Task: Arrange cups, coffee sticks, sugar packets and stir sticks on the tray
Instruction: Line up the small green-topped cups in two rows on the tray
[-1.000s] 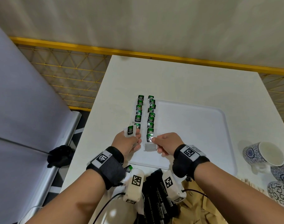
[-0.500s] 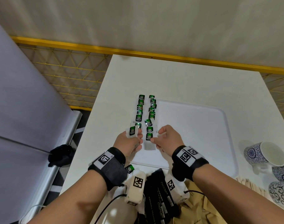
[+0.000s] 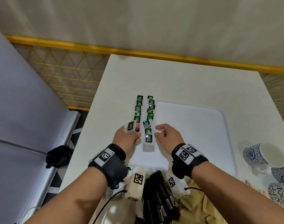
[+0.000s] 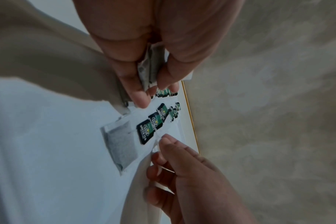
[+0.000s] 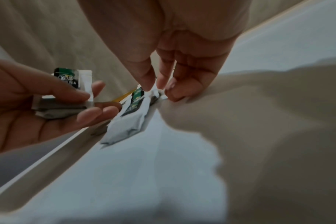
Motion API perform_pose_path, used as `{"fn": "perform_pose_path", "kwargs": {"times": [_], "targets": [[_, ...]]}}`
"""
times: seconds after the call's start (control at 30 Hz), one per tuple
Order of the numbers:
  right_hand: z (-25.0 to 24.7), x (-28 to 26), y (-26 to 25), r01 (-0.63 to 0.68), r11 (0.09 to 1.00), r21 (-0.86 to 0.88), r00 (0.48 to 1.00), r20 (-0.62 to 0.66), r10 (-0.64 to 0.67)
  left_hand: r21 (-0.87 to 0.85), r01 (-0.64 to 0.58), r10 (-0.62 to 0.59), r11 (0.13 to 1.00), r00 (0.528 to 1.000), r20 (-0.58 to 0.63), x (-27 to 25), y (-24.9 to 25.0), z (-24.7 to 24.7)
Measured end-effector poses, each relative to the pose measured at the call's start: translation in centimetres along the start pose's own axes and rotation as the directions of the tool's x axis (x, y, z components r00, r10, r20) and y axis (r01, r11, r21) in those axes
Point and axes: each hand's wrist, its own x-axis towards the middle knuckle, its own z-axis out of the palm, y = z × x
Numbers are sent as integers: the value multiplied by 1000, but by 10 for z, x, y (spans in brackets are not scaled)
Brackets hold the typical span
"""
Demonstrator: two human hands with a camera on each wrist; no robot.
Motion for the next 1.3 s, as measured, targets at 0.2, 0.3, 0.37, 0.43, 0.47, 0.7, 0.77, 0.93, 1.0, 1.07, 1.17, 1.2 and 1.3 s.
{"fn": "perform_pose_path", "kwargs": {"times": [0.2, 0.3, 0.37, 0.43, 0.47, 0.7, 0.77, 0.93, 1.0, 1.07, 1.17, 1.2, 1.3], "targets": [[-2, 0, 5, -5, 1000, 9, 1000, -2, 5, 46, -12, 10, 999, 999, 44, 4, 1, 7], [-3, 0, 6, -5, 1000, 21, 1000, 0, 5, 54, -14, 12, 998, 999, 39, 5, 2, 10], [-3, 1, 6, -16, 999, 37, 1000, -5, 16, 46, -14, 12, 999, 999, 41, 5, 2, 12], [-3, 1, 6, -25, 999, 28, 1000, 8, 24, 20, -11, 10, 1000, 999, 42, 4, 2, 13], [-3, 2, 6, -25, 999, 23, 1000, 10, 25, 4, -7, 7, 1000, 999, 37, 4, 3, 12], [-9, -4, -13, 83, 975, 205, 997, -15, -81, -41, 66, -61, 997, 992, 114, -10, 4, 1], [-7, -9, -22, 102, 953, 287, 991, 57, -123, 43, 68, -75, 997, 983, 168, -15, 2, -4], [3, -20, -35, 95, 921, 379, 973, 160, -166, 84, 67, -84, 994, 974, 208, -29, -3, -18], [6, -22, -37, 83, 909, 409, 979, 136, -150, 66, 50, -62, 997, 980, 190, -35, -5, -25], [9, -23, -37, 23, 897, 442, 984, 147, -97, 60, 37, -45, 998, 990, 131, -38, -6, -36], [14, -25, -37, -37, 904, 425, 978, 200, -55, 76, 15, -19, 997, 999, 48, -38, -7, -54], [17, -25, -38, -38, 919, 394, 975, 214, -52, 91, 6, -9, 996, 1000, 26, -38, -7, -59], [24, -24, -40, -52, 940, 336, 967, 252, -37, 95, 28, -25, 995, 999, -28, -37, -6, -72]]}}
